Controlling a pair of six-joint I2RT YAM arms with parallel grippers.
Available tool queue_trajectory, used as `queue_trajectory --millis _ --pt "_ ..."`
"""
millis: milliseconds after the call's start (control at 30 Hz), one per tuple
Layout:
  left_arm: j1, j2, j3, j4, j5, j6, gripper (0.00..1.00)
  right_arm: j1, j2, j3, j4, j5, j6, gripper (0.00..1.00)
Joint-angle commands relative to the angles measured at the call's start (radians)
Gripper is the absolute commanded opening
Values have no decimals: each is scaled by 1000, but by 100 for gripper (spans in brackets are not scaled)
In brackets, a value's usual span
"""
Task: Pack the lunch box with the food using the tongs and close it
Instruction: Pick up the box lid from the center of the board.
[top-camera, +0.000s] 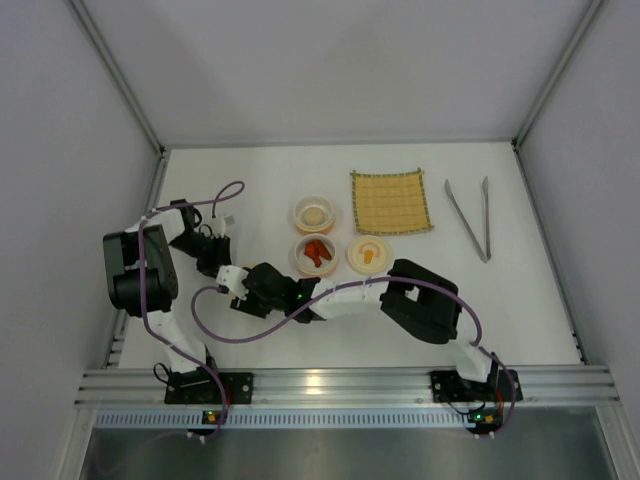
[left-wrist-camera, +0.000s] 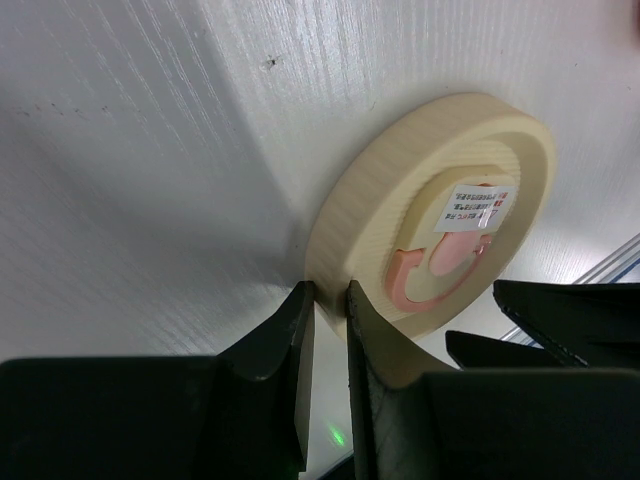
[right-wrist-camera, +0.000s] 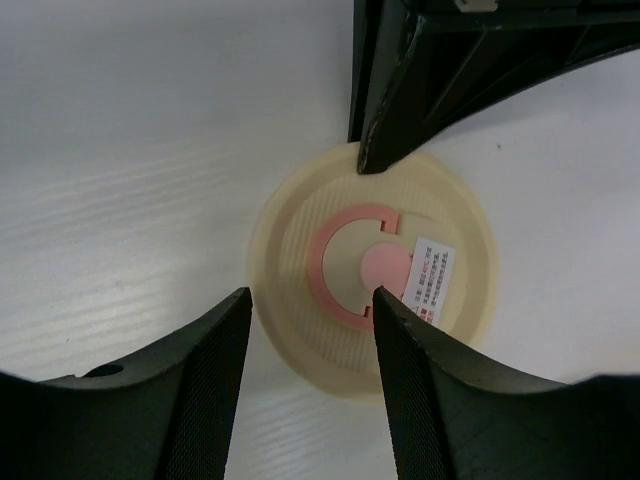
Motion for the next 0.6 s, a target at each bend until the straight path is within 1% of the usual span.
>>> queue_trajectory --millis 0,233,567 --pt "-4 35 -11 -19 -53 36 0 14 24 73 93 -2 -8 51" --pt "-4 37 -12 -17 -52 39 0 14 54 107 99 28 -10 51" --pt "-4 40 -14 -22 -52 50 0 10 103 113 99 67 -87 50"
